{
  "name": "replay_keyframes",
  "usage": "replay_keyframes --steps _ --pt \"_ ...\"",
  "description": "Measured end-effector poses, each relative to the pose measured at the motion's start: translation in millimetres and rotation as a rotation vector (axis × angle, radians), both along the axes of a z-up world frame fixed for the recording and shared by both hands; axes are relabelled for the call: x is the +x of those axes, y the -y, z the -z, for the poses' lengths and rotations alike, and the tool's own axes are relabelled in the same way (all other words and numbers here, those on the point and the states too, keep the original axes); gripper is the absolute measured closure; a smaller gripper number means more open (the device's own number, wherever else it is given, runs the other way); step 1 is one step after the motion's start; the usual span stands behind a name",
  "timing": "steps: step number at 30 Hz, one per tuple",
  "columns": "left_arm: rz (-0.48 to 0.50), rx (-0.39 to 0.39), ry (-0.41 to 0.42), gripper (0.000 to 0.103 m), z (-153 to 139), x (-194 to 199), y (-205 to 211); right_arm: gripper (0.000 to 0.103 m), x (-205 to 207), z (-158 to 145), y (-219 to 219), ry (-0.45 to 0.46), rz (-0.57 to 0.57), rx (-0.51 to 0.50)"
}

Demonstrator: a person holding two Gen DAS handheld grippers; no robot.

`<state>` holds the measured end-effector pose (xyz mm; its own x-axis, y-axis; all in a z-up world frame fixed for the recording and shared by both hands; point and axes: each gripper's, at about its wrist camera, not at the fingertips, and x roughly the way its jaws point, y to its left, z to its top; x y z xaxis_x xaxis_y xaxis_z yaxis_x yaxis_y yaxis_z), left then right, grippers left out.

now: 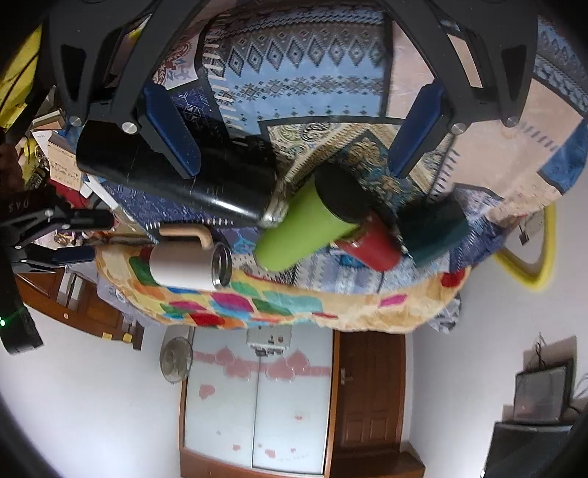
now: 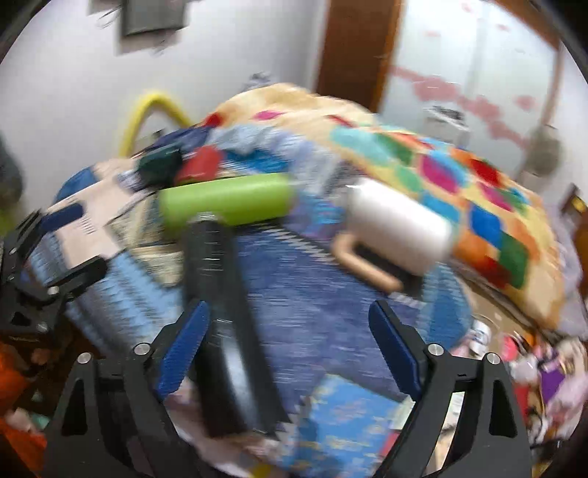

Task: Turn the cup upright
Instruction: 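Lower the black thermos back onto the quilt and open the right gripper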

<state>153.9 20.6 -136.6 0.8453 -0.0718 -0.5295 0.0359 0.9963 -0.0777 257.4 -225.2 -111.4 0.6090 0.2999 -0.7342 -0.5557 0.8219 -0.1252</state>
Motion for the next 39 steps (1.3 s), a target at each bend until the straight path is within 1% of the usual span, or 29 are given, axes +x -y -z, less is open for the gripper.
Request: replay_keyframes --steps 1,3,6,8,12,16,19,20,23,27,30,35,39 --pt "0.004 -0.001 -0.010 0.000 2.6 3.1 1.9 0.015 6.3 5.7 10.8 -0.004 0.040 -0.010" --pt "0.018 0.000 -0.033 0.000 8.4 12.1 7.4 0.015 14.7 14.5 22.1 -0.022 0.070 -0.030" --pt "0.037 0.025 -0.059 0.000 14.6 23.8 19.2 0.015 24.4 33.6 29.4 -0.068 0.063 -0.088" --pt "0.058 0.041 -0.070 0.000 17.2 30.3 27.7 0.015 25.8 39.3 33.1 -0.085 0.052 -0.100" --pt "0.083 0.057 -0.085 0.000 18.4 34.3 34.4 0.015 24.0 41.0 34.3 -0.144 -0.020 -0.053" --pt "0.090 0.058 -0.097 0.000 17.9 33.5 29.0 0.015 6.8 41.4 17.1 -0.124 -0.098 -0.050" --pt "0.107 0.024 -0.129 0.000 17.9 35.2 21.5 0.015 -2.3 43.5 3.5 -0.115 -0.134 -0.032" --pt "0.093 0.025 -0.126 0.000 17.0 34.4 18.7 0.015 -4.9 44.7 -0.8 -0.114 -0.144 -0.021" --pt "0.081 0.038 -0.132 0.000 14.8 32.1 11.9 0.015 -5.5 46.7 -9.1 -0.102 -0.138 0.001" --pt "0.083 0.028 -0.146 0.000 13.6 29.6 4.4 0.015 -2.6 46.7 -11.5 -0.143 -0.133 0.090" --pt "0.088 0.020 -0.150 0.000 12.0 24.7 0.1 0.015 -5.9 45.7 -14.1 -0.159 -0.138 0.132" --pt "0.095 0.022 -0.143 0.000 7.5 14.9 -1.8 0.015 -15.8 45.3 -22.9 -0.163 -0.152 0.167" --pt "0.117 0.016 -0.163 0.000 3.4 17.4 1.5 0.015 -21.7 42.4 -26.5 -0.135 -0.151 0.173"
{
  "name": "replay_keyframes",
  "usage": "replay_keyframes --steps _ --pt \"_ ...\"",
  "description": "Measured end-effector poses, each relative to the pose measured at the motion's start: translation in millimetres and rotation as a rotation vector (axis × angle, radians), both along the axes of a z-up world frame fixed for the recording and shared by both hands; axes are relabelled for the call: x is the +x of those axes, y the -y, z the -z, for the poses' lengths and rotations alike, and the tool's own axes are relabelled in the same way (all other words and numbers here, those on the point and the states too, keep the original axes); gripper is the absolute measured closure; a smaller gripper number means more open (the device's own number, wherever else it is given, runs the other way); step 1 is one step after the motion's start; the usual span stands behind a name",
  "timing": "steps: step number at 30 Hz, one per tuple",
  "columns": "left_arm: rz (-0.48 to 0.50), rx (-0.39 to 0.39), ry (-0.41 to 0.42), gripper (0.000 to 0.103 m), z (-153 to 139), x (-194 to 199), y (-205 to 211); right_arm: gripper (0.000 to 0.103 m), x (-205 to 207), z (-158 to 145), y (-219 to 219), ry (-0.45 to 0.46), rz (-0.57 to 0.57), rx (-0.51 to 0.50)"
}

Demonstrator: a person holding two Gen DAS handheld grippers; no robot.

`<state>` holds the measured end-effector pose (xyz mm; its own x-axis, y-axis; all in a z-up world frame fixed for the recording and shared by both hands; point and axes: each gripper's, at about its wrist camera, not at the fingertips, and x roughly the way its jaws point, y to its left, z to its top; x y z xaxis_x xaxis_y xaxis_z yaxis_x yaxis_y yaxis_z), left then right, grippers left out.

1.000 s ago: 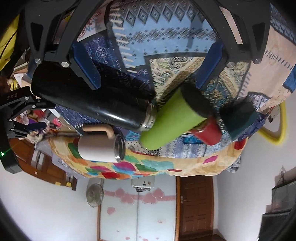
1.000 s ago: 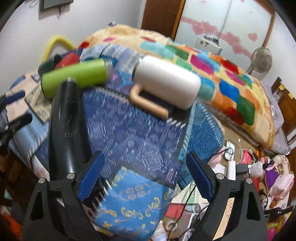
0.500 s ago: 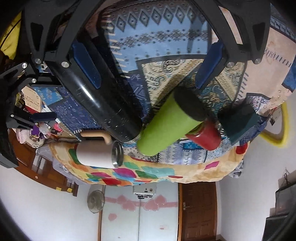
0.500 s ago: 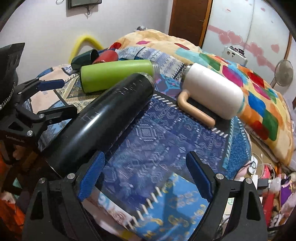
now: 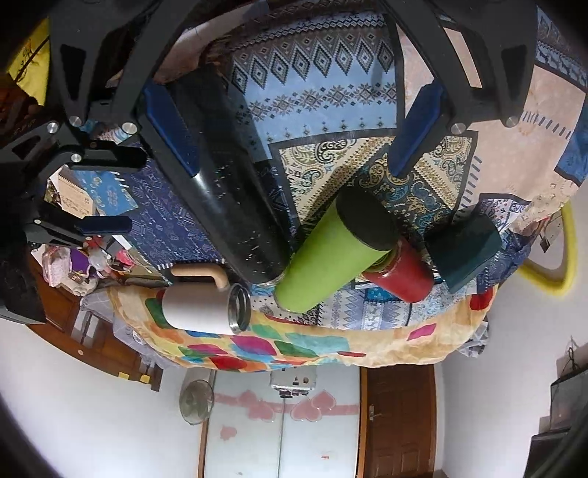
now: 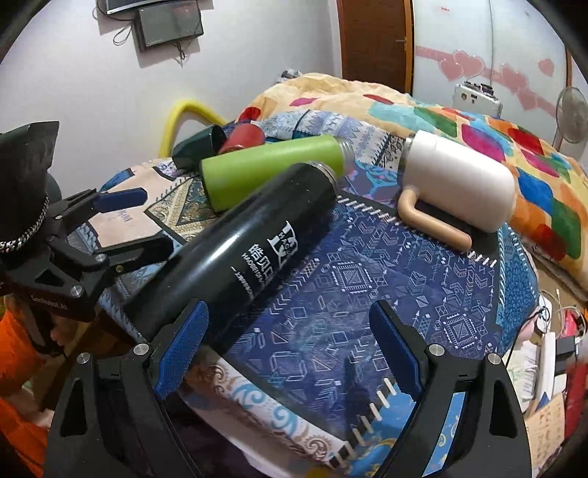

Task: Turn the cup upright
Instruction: 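Lower the black thermos back onto the quilt and open the right gripper, then grasp the black thermos with the left gripper and lift it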

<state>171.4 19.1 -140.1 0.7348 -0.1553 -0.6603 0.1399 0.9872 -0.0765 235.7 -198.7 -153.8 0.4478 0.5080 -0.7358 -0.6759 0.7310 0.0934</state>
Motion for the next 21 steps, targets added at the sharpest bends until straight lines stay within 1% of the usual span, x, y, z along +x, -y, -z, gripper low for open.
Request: replay_keyframes --steps 4,7,8,9,11,13,15,18,21 --pt "0.005 -0.015 -0.026 0.000 -5.5 11.4 4.1 0.015 1.6 -5.4 4.9 0.037 0.052 0.005" --pt "0.020 -0.032 -0.071 0.001 -9.4 29.9 11.4 0.015 4.2 -11.6 12.6 0.086 0.104 -0.002" --pt "0.023 -0.036 -0.092 0.005 -9.5 36.7 14.1 0.015 5.2 -13.2 16.3 0.096 0.117 0.003" --pt "0.024 -0.040 -0.125 0.012 -8.8 46.2 17.0 0.015 6.7 -14.6 20.5 0.103 0.134 0.008" --pt "0.033 -0.053 -0.176 0.018 -6.2 59.1 20.7 0.015 7.5 -16.6 27.4 0.122 0.157 0.012" --pt "0.042 -0.062 -0.218 0.019 -3.9 71.6 26.9 0.015 8.2 -18.1 31.8 0.141 0.173 0.013" --pt "0.046 -0.059 -0.240 0.019 -2.0 79.9 32.0 0.015 9.2 -18.8 34.6 0.152 0.182 0.017" --pt "0.059 -0.041 -0.282 0.019 3.1 93.4 41.5 0.015 12.5 -18.5 40.1 0.145 0.191 0.043" --pt "0.072 -0.015 -0.339 0.024 12.4 107.3 49.7 0.015 15.1 -16.7 42.2 0.148 0.199 0.053"
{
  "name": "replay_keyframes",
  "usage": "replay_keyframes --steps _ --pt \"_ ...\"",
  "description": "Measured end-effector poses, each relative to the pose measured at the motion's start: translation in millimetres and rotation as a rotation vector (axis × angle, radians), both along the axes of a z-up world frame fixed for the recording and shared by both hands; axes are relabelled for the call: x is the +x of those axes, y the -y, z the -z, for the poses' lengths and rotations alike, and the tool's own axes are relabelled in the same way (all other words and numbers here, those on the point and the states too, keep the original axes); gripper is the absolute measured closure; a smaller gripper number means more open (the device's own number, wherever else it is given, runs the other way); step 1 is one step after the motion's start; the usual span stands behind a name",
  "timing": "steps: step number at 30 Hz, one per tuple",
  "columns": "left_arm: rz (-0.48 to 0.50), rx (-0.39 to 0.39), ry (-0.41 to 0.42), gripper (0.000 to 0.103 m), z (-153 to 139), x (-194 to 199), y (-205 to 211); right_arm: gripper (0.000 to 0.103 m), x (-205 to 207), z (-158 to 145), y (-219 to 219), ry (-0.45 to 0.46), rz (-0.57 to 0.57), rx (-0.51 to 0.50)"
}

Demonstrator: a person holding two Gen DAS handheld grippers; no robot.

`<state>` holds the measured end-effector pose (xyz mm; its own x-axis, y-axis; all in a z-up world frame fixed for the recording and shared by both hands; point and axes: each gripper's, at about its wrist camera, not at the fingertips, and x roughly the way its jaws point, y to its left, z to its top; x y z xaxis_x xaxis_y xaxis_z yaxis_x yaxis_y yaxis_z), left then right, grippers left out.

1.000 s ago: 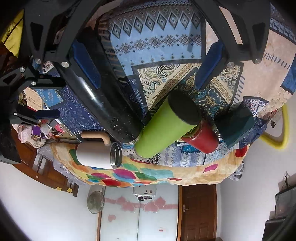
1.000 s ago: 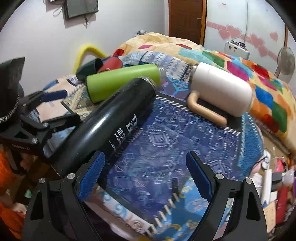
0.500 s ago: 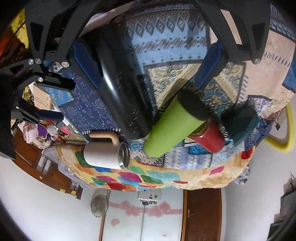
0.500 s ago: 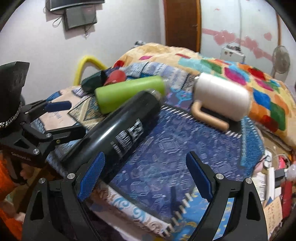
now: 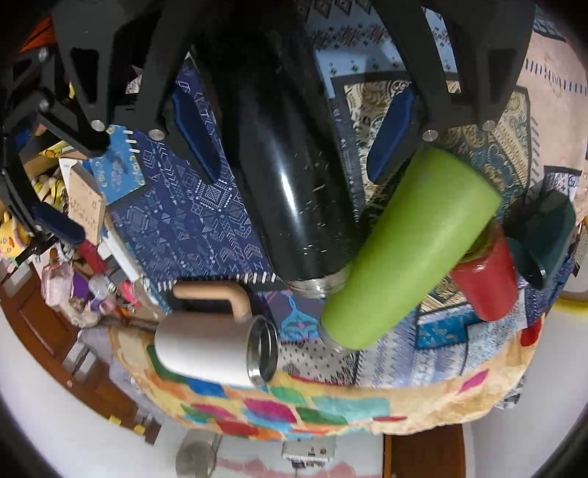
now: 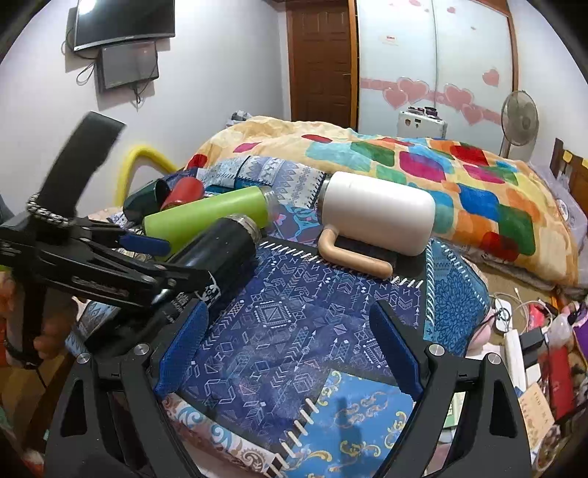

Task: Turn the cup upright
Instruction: 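Grasp the black thermos with the left gripper and lift it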

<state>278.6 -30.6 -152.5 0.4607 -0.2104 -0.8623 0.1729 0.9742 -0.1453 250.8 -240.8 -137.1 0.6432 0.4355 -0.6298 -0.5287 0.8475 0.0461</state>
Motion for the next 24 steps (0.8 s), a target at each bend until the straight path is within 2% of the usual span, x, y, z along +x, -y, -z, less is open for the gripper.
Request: replay_keyframes --steps 3,6,9,12,16,20,24 --pt "0.014 -0.007 -0.053 0.028 8.2 8.4 1.5 0.015 0.9 1.3 2.6 0.003 0.002 0.013" --pt "0.011 -0.046 -0.108 0.030 16.1 15.7 -0.6 0.015 1.8 2.8 4.9 0.002 0.001 0.025" --pt "0.009 -0.054 -0.112 0.031 17.4 16.5 -0.8 0.015 2.1 3.5 5.5 0.007 0.004 0.020" --pt "0.014 -0.035 -0.066 0.032 12.9 10.5 0.2 0.015 0.3 3.1 6.1 0.008 0.004 0.020" --pt "0.036 0.010 0.049 0.037 -7.4 -9.2 1.1 0.015 -2.2 -0.6 7.7 0.018 0.008 0.022" --pt "0.051 -0.016 0.118 0.039 -34.1 -28.8 -5.3 0.015 -5.9 -7.0 8.5 0.033 0.006 0.024" --pt "0.057 -0.031 0.221 0.039 -64.6 -53.2 -11.6 0.015 -10.0 -13.9 6.7 0.054 0.006 0.030"
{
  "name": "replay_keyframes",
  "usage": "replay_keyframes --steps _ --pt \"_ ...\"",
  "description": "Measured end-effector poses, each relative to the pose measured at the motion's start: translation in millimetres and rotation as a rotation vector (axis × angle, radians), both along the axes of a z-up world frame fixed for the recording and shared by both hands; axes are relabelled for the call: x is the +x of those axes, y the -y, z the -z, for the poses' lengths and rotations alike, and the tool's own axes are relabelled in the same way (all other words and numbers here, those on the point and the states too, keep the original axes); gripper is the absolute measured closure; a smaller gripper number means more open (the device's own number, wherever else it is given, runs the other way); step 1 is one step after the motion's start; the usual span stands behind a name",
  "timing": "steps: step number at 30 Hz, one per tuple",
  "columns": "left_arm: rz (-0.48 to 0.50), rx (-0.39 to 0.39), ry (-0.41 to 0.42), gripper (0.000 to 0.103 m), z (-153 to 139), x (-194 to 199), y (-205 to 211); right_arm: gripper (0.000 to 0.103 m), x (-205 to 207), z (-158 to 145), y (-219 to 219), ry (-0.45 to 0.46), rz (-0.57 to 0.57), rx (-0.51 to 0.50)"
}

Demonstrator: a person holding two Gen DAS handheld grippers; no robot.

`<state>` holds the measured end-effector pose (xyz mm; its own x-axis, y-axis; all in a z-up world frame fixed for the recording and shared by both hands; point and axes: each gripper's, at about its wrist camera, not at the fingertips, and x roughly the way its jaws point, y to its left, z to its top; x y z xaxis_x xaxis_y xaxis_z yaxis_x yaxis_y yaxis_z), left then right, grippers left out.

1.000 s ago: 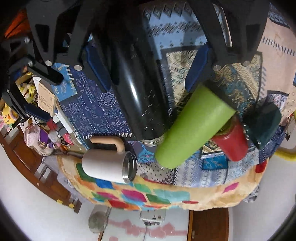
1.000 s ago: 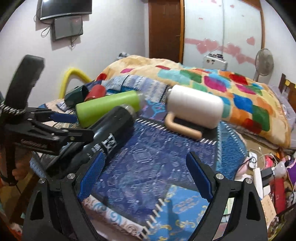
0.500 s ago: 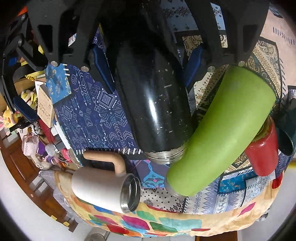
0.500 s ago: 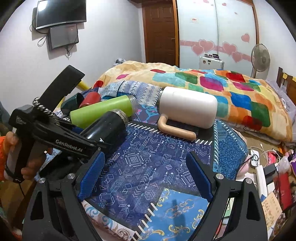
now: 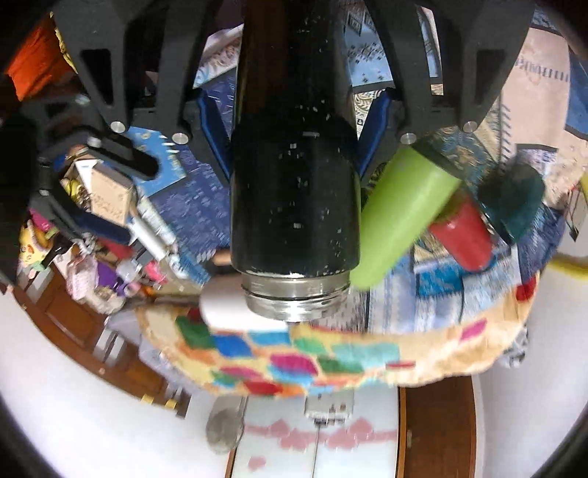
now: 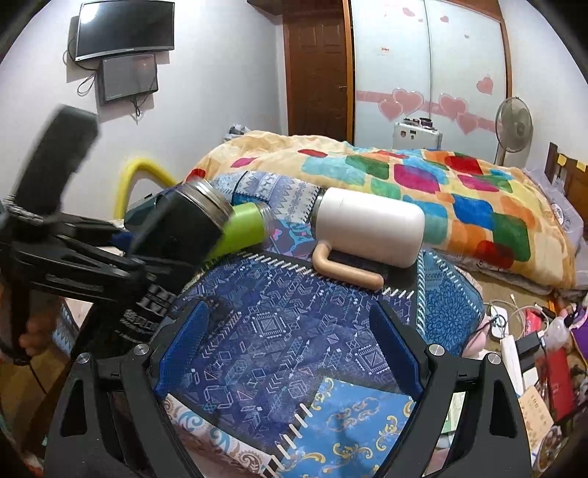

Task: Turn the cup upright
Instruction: 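Grasp the black thermos with the left gripper and lift it, then rotate the left gripper to stand the thermos upright and set it down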

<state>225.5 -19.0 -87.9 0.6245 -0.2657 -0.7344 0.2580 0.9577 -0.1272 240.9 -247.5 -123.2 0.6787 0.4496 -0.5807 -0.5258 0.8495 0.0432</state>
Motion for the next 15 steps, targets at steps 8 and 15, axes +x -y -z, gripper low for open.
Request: replay_keyframes --steps 8,15 --pt "-0.010 -0.031 0.156 0.039 -45.6 -30.6 -10.2 0.015 -3.5 -10.6 -4.7 0.026 -0.009 0.023" --pt "-0.030 -0.010 0.245 0.039 -60.4 -28.1 -8.3 0.015 -3.1 -11.4 -7.6 0.037 -0.009 0.023"
